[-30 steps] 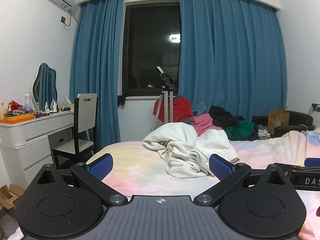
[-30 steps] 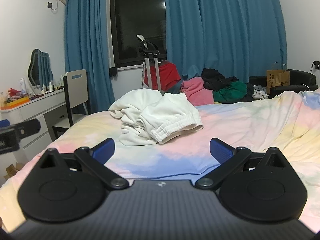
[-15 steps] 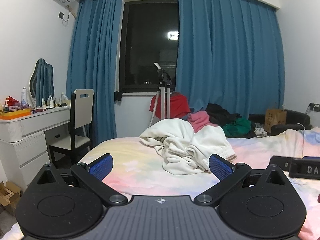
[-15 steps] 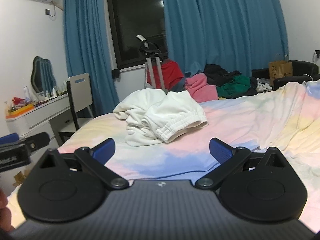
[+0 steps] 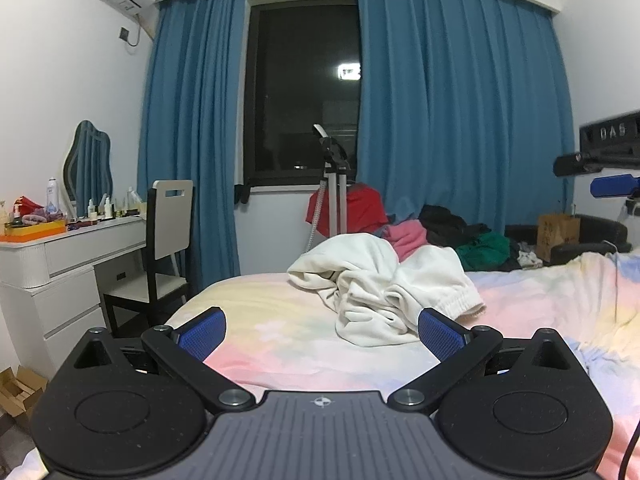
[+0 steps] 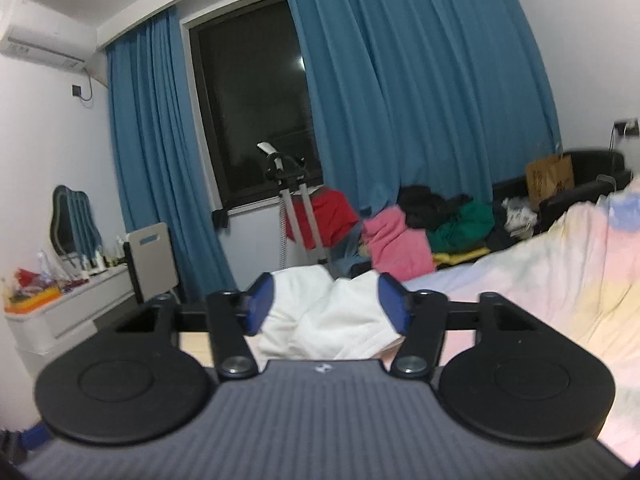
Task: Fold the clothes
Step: 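Move both grippers toward the white sweatpants on the bed, then grasp a cuffed leg end of the white sweatpants with the left gripper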
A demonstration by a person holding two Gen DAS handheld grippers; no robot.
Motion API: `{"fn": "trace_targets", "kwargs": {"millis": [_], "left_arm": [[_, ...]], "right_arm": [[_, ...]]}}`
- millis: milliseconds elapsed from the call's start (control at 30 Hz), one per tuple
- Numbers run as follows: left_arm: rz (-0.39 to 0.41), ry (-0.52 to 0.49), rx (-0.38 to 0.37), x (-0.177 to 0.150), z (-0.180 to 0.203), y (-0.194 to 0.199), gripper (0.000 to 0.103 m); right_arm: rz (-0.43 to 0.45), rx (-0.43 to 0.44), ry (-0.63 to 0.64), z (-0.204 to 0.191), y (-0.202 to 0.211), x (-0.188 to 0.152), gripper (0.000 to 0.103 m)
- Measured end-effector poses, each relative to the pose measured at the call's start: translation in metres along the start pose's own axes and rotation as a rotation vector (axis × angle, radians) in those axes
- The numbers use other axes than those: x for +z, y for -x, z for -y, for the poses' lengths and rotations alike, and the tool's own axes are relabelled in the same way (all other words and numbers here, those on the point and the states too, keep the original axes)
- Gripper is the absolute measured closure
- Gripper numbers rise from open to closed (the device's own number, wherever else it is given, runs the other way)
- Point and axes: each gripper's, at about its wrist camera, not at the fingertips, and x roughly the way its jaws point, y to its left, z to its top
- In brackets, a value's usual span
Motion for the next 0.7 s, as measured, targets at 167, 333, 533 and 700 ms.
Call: {"fn": "trace_targets", "kwargs": {"millis": [167, 333, 533, 700], "left_arm": [[-0.033, -0.028, -0.038, -0.009, 0.006, -0.008, 0.0], [-0.106, -0.081, -0.045, -0.023, 0.018, -0.029, 0.0], [-0.141, -0.21, -0.08, -0.024, 0.055, -0.08, 0.002], [-0.117, -0.415, -0.149, -0.021, 0.122, -0.152, 0.005]], "right_arm": [[-0.076, -0.015, -0.012, 0.022, -0.008, -0.02, 0.051], [-0.144, -0.027, -0.057, 0.038, -0.005, -0.036, 0.062], [-0.104, -0.052, -0.121, 0.056, 0.003, -0.03, 0.067], [-0.103, -0.139, -0.154, 0.081, -0.011, -0.041, 0.067]]}}
